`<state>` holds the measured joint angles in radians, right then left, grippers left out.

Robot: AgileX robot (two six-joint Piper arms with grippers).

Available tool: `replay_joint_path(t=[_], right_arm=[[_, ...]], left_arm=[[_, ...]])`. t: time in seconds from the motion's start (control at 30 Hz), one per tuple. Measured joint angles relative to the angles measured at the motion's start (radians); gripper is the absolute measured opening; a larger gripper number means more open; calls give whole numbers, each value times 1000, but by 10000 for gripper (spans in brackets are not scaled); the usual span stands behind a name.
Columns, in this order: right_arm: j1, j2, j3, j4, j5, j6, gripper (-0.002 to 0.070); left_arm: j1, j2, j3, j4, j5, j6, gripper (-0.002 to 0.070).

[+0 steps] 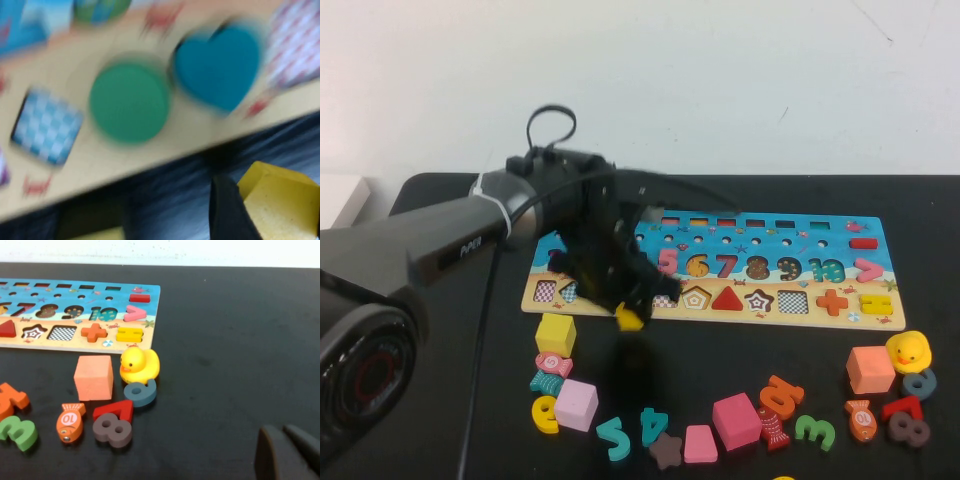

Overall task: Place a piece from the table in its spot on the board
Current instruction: Pick up the "Pentagon", then place the "five-pointed star" into the hole of the five-pointed star

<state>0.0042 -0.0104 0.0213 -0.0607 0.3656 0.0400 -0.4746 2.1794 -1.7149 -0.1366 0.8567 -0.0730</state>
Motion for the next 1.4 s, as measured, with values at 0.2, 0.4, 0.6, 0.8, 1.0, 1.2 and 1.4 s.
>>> replay_joint_path(t=[0.2, 0.4, 0.6, 0.8, 1.0, 1.2, 1.4], right_arm=[[0, 0, 0, 0, 0, 0, 19], [0, 0, 0, 0, 0, 0, 19], [0, 0, 0, 0, 0, 0, 19], [0, 0, 0, 0, 0, 0, 19], [0, 0, 0, 0, 0, 0, 19], [0, 0, 0, 0, 0, 0, 19], [0, 0, 0, 0, 0, 0, 19]], left_arm=[[-2, 0, -77, -124, -109, 73, 308], [-32, 21, -84, -161, -201, 87, 308], [-56, 71, -93, -186, -205, 94, 308], [-63, 131, -139, -188, -188, 134, 308], [-63, 160, -182, -186, -167, 185, 308], [-63, 160, -184, -169, -167, 196, 308], [-64, 160, -184, -144, -173, 199, 308]])
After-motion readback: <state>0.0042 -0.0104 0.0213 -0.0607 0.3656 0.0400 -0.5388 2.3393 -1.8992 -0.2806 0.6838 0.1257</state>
